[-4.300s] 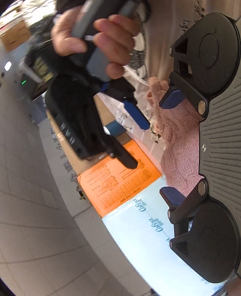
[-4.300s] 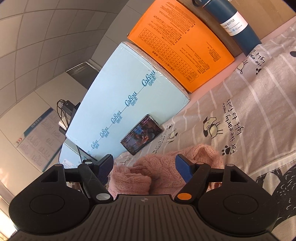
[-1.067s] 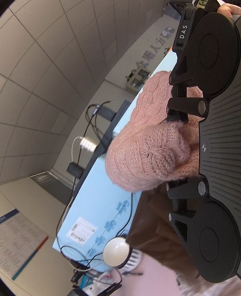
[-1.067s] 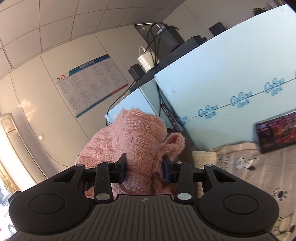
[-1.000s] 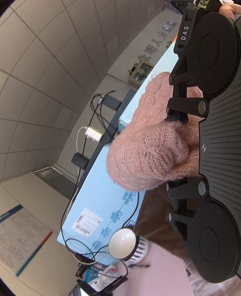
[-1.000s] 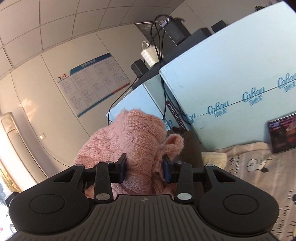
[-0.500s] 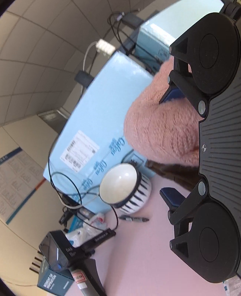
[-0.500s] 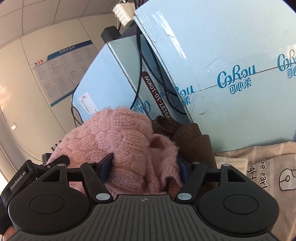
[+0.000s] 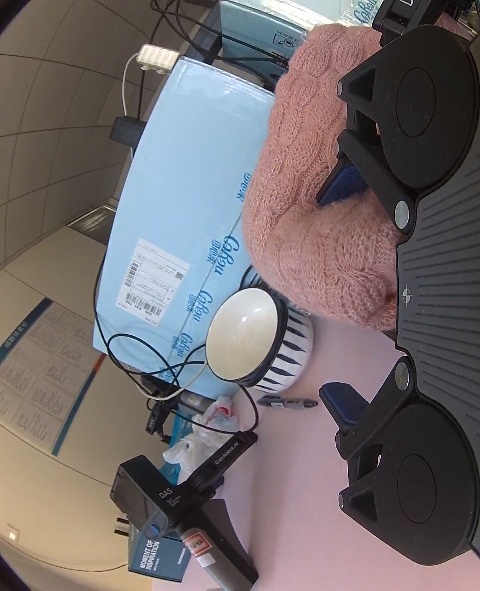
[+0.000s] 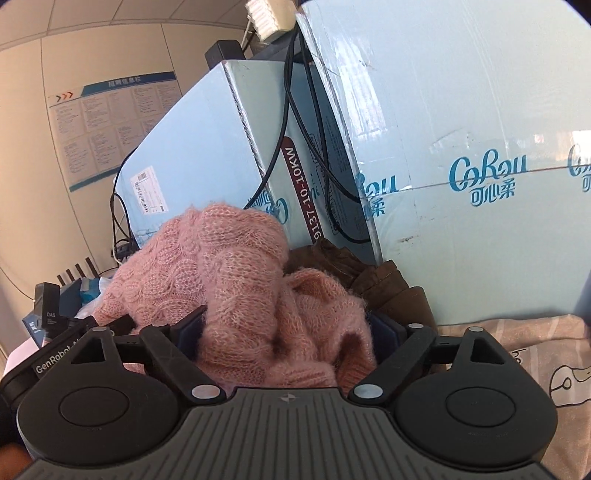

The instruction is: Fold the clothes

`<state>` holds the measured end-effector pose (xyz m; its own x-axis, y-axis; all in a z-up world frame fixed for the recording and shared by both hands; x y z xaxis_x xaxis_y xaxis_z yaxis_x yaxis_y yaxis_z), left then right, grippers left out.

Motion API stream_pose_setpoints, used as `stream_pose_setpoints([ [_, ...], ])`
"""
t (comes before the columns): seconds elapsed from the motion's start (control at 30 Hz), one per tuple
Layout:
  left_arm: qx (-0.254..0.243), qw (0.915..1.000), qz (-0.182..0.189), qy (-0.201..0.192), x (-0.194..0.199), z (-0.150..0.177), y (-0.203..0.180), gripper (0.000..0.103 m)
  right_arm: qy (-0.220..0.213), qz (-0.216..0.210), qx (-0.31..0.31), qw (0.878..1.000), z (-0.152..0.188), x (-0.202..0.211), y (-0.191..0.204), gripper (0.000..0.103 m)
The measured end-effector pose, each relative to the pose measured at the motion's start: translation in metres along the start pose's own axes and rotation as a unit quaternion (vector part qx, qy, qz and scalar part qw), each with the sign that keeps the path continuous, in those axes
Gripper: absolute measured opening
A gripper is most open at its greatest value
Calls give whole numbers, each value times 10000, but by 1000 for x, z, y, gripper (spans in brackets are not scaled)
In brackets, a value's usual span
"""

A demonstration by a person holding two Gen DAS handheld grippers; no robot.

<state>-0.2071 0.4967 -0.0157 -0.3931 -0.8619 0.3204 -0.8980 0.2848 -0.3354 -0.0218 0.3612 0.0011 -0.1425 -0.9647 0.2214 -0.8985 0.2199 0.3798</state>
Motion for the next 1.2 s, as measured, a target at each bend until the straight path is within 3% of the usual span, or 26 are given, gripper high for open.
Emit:
stream_pose_setpoints([
  [0.03, 3, 10000, 23, -87, 4, -2, 0, 103, -60, 77, 84, 9999, 0, 2, 3, 99],
  [0.13, -68, 9991, 2, -409, 21, -10, -2, 103, -219, 237, 327, 9989, -1, 7, 12, 103],
  [0.4, -265, 9910, -201, -1293, 83, -27, -14, 103, -457, 117, 691, 9965, -19, 46, 29, 103],
  [0.57, -288, 9906, 78, -1335, 125, -23, -36, 103, -573, 38, 566, 9967, -29, 90, 26, 103],
  [0.67, -444, 9882, 426, -1403, 152, -13, -54, 103, -625, 56, 544, 9965, -30, 127, 19, 103],
  [0.93, -794, 9843, 974, -1237, 207, 10, -95, 103, -742, 220, 494, 9958, -28, 234, -7, 103],
  [1.2, -1026, 9792, 1374, -1086, 255, 34, -125, 103, -950, 435, 551, 9930, -18, 307, -32, 103],
])
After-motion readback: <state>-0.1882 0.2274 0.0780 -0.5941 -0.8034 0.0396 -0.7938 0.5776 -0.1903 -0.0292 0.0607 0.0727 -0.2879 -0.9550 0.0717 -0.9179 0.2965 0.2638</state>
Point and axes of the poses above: each gripper's, at about its wrist camera, not at the fingertips, and x roughly against the way its jaws point, y to its left, z to its underside, the point moved 3 cm from there along -x, roughly the way its jaws point, and after that the axes turned 14 degrees about -z, right-handed, at the moved point
